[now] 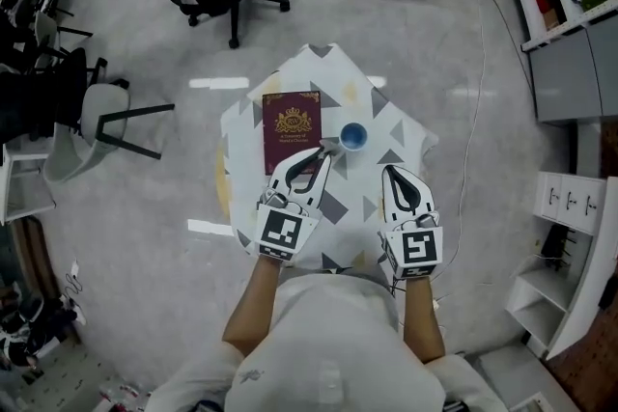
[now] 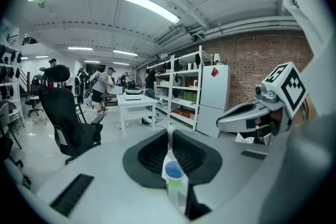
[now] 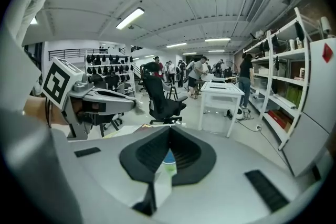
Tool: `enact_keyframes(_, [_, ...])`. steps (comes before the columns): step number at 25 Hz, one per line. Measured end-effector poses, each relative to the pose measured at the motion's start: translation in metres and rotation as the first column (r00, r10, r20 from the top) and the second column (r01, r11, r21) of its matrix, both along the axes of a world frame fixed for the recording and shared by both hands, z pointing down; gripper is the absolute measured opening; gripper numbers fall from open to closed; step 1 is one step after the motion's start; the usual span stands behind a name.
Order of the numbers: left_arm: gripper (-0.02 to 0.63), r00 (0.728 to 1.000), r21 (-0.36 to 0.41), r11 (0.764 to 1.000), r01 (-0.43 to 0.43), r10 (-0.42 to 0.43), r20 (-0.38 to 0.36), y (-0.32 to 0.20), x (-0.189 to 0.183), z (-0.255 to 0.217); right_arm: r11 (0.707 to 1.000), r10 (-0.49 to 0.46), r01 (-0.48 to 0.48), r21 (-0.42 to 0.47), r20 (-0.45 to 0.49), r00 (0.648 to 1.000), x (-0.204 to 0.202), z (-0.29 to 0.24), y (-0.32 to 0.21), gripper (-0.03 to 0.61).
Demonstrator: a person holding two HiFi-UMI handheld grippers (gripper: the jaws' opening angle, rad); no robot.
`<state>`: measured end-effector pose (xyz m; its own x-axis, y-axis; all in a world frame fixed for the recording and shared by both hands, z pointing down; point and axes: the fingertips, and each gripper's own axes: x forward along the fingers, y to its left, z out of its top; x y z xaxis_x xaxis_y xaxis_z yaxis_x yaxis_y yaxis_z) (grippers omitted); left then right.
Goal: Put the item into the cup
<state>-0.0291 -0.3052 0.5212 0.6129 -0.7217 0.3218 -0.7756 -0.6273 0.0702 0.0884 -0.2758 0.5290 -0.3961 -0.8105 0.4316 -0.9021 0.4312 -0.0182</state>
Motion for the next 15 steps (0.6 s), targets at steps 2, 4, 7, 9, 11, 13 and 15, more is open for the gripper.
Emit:
enact_keyframes(2, [0.035, 1.0, -0.015, 1.0, 0.01, -0.01, 0.009, -0.003, 0.004, 0.009, 1.0, -0.011, 0.011, -0.011, 0.001, 1.0, 0.004, 0.008, -0.003, 0.006])
enact_keyframes(4, [0.035, 1.0, -0.027, 1.0, 0.015, -0.015, 0.021, -0.007, 0.007, 0.016, 0.999, -0.012, 0.013, -0.032, 0.01, 1.0, 0.008, 0.017, -0.004, 0.006])
enact_keyframes(7, [0.035, 0.999, -0.042, 0.999, 0.024, -0.022, 0.038, -0.012, 0.01, 0.029, 0.999, -0.023, 0.024, -0.042, 0.015, 1.0, 0.012, 0.027, -0.01, 0.006])
enact_keyframes(9, [0.035, 0.998, -0.051, 0.998, 0.027, -0.024, 0.052, -0.015, 0.012, 0.037, 0.998, -0.034, 0.035, -0.048, 0.018, 0.999, 0.012, 0.034, -0.014, 0.006])
enact_keyframes(11, [0.035, 0.998, -0.061, 0.998, 0.029, -0.025, 0.064, -0.017, 0.015, 0.046, 0.997, -0.045, 0.046, -0.06, 0.024, 0.999, 0.012, 0.042, -0.016, 0.006])
enact_keyframes(13, [0.035, 0.997, -0.074, 0.997, 0.032, -0.027, 0.068, -0.019, 0.017, 0.053, 0.995, -0.052, 0.055, -0.079, 0.036, 0.998, 0.011, 0.051, -0.016, 0.006])
enact_keyframes(15, [0.035, 0.997, -0.086, 0.996, 0.038, -0.032, 0.071, -0.021, 0.02, 0.06, 0.994, -0.057, 0.062, -0.094, 0.048, 0.997, 0.011, 0.059, -0.017, 0.006])
